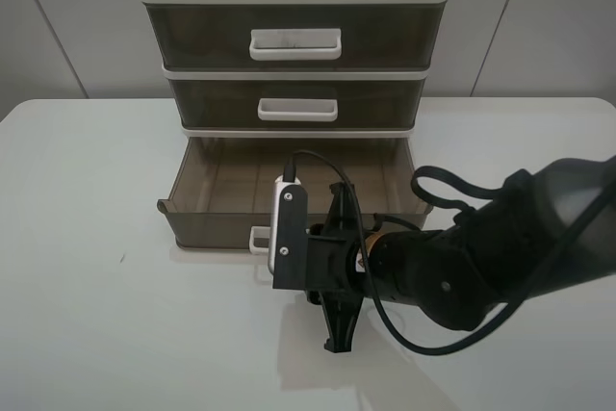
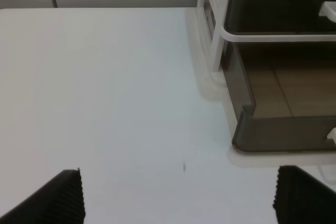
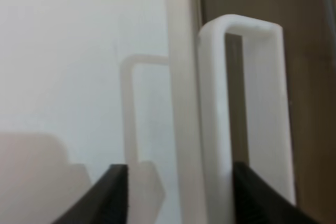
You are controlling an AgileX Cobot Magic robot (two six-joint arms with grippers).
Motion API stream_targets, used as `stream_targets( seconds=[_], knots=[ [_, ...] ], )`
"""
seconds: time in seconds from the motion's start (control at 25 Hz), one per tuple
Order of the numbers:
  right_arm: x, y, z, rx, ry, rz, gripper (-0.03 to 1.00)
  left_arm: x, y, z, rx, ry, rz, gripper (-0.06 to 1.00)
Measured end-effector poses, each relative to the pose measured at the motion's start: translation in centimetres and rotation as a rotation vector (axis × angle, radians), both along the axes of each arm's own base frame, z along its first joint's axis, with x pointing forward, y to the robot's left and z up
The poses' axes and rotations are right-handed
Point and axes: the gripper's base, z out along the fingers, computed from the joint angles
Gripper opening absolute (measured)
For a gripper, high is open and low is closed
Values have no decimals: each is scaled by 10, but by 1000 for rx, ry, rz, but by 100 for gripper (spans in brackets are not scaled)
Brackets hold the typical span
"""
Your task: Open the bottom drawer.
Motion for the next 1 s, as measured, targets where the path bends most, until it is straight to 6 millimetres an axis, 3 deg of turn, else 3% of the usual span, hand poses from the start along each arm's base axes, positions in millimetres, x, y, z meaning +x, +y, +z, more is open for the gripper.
stream_targets(
  seconds=[0.16, 0.32, 0.6, 0.8, 1.0],
  knots=[
    [-3, -2, -1, -15, 22, 4, 60, 0, 0, 0, 0, 0, 0, 74],
    [-3, -2, 14, 15, 10, 8, 63, 0, 0, 0, 0, 0, 0, 74],
    [-15, -9, 60, 79, 46, 22, 65, 0, 0, 0, 0, 0, 0, 74],
    [-20, -20, 110, 349, 90, -180, 76, 0, 0, 0, 0, 0, 0, 74],
    [-10, -59, 144, 535, 206, -424, 77, 0, 0, 0, 0, 0, 0, 74]
  ],
)
